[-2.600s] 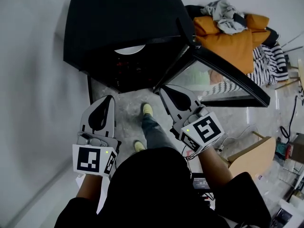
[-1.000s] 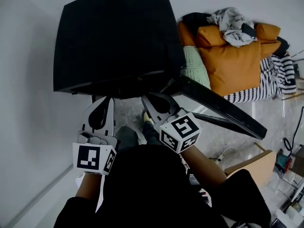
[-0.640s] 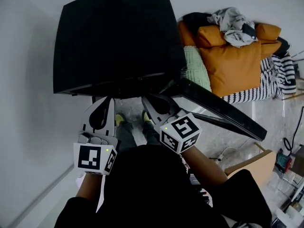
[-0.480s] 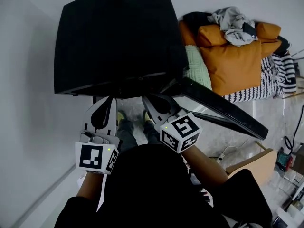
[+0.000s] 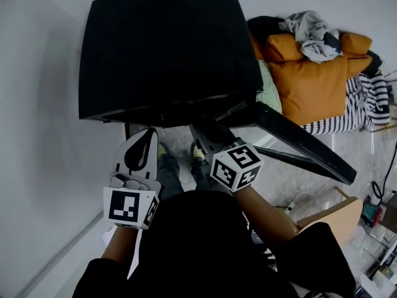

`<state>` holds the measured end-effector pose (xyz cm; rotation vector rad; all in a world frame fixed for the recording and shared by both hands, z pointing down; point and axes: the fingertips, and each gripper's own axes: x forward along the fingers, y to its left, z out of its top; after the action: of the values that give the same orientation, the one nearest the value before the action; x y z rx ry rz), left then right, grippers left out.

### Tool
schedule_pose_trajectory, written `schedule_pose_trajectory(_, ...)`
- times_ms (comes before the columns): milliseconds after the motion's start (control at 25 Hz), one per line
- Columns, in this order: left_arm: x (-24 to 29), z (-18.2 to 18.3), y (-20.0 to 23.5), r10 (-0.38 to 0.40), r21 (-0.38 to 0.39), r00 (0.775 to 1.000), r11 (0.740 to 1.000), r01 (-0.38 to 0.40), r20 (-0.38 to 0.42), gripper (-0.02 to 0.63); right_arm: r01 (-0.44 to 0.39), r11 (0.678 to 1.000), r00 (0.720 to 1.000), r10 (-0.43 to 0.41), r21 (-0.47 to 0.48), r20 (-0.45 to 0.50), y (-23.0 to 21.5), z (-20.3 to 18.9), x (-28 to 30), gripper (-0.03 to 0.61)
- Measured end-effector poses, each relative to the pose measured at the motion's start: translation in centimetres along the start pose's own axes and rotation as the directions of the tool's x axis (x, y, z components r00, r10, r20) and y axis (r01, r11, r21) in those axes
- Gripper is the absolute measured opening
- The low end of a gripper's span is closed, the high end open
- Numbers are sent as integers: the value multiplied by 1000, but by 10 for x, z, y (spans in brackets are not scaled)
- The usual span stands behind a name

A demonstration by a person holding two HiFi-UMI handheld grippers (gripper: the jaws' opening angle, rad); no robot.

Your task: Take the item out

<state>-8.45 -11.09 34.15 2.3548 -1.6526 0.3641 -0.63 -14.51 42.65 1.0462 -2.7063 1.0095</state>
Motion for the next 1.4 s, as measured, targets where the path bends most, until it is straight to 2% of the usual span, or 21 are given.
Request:
schedule_pose_trajectory(160, -4, -3, 8, 4, 0, 1000, 1000, -4, -3, 8, -4, 995, 1000, 1, 97, 27, -1, -4, 13, 5)
schedule_pose_trajectory(200, -4, -3, 10, 5, -1, 1000, 1000, -5, -4, 8, -17, 991, 999, 12, 129, 35, 0, -5, 16, 21)
schedule_pose_trajectory(320, -4, -5, 16, 6, -5, 1000, 1000, -6, -7, 8, -41, 975, 998, 29, 217, 58, -2, -7, 27, 38)
schedule_pose_trajectory(440, -4, -8, 22, 4, -13, 1000, 1000, -4, -13, 8, -38, 956, 998, 19, 291, 68, -7, -10, 36, 74)
schedule_pose_trajectory(640, -1, -16, 29, -13, -31, 999, 999, 12, -31, 8, -23, 924, 997, -8, 383, 77, -17, -13, 48, 95)
schedule_pose_trajectory(840, 1, -21, 33, -53, -38, 998, 998, 52, -37, 8, -18, 861, 992, -49, 509, 118, -26, -12, 57, 115)
schedule_pose_trajectory(1080, 1, -26, 38, -107, -35, 993, 994, 105, -47, 8, -10, 787, 981, -112, 617, 159, -43, -10, 69, 133)
schedule_pose_trajectory(1400, 5, -34, 48, -159, -23, 985, 987, 158, -61, 8, -33, 732, 973, -133, 680, 191, -50, -7, 84, 141)
